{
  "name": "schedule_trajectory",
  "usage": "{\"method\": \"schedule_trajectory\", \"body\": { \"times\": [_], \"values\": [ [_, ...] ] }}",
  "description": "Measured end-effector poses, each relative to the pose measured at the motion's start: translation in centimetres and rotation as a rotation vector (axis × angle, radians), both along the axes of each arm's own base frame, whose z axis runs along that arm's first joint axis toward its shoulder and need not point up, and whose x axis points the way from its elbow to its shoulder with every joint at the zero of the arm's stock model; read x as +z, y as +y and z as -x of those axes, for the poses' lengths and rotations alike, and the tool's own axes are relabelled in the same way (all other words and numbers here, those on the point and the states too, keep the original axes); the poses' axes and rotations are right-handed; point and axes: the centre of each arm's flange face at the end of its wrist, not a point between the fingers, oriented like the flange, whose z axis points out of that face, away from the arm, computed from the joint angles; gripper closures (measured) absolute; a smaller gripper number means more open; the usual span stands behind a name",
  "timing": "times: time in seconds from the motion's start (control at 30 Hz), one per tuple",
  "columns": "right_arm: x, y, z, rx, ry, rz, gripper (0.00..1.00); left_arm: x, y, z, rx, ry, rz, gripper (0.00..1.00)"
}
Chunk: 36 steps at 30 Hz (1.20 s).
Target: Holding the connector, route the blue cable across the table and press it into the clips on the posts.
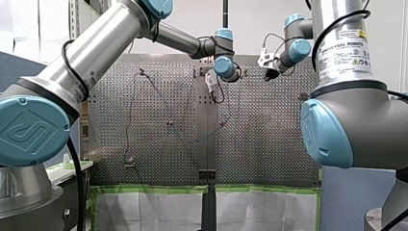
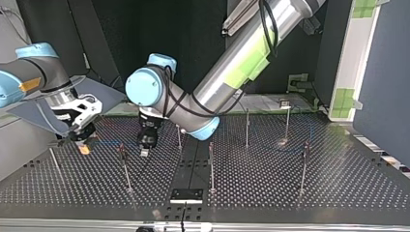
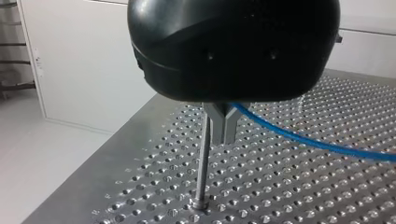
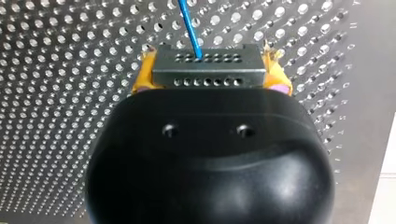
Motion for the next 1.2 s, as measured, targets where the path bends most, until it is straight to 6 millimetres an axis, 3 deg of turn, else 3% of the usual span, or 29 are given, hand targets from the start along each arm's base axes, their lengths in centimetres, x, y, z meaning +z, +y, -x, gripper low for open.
{"method": "schedule_trajectory", "body": {
  "times": [0.77, 1.03, 1.2],
  "values": [
    [3.0, 1.2, -0.4, 0.014, 0.001, 0.052, 1.0, -0.8, -1.7, 4.7, 0.041, 0.077, -0.113, 1.0],
    [2.6, 1.0, -0.4, 0.018, 0.002, 0.049, 1.0, 0.3, -1.8, 3.3, 0.026, 0.027, -0.062, 1.0],
    [1.9, 0.5, -0.2, 0.017, 0.005, 0.04, 1.0, 0.7, -1.0, 1.4, 0.023, -0.002, -0.03, 1.0]
  ]
}}
